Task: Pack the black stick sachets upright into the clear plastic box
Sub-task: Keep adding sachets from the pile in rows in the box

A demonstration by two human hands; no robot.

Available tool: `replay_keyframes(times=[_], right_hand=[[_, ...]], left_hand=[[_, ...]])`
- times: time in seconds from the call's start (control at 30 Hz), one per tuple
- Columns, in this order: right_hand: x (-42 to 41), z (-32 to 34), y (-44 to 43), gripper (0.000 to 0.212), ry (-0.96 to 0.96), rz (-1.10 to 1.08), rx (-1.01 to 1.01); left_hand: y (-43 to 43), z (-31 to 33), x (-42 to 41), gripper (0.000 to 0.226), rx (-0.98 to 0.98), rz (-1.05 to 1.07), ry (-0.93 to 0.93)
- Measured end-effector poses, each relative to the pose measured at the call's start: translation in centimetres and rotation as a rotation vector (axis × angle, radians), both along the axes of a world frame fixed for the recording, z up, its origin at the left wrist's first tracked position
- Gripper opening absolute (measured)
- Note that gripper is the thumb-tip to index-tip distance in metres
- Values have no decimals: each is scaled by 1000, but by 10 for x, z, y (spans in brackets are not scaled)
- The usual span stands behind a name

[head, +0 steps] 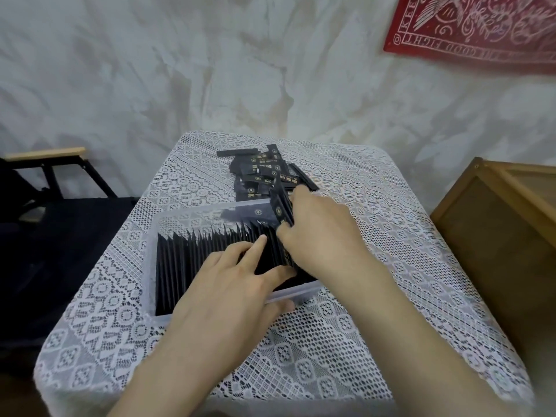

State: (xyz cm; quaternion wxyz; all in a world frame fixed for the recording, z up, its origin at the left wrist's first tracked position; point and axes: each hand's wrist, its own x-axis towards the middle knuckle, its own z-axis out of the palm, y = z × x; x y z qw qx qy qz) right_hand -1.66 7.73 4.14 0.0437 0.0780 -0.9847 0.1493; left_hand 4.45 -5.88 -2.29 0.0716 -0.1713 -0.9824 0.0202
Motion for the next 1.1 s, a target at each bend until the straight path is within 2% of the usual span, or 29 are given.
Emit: replay_keyframes(times=[0.1,0.23,0.63,0.77,0.93,1.1], right_hand=[[8,-4,0,23,31,0,119],[14,-6,8,29,29,16,172],[6,-5,18,34,63,8,122],[-5,-12,13,26,100,-22,112],[-7,-6,20,15,41,-20,126],[-2,-9,23,25,-10,27,122]], left_hand=[[0,-2,1,42,-3,-10,11],[-1,-1,2,36,-7,-12,27],[0,-1,2,44,-4,-6,32],[0,0,2,45,-13,-4,29],[0,-1,2,45,-15,-4,14],[-1,-3,0,46,-23,-9,20]])
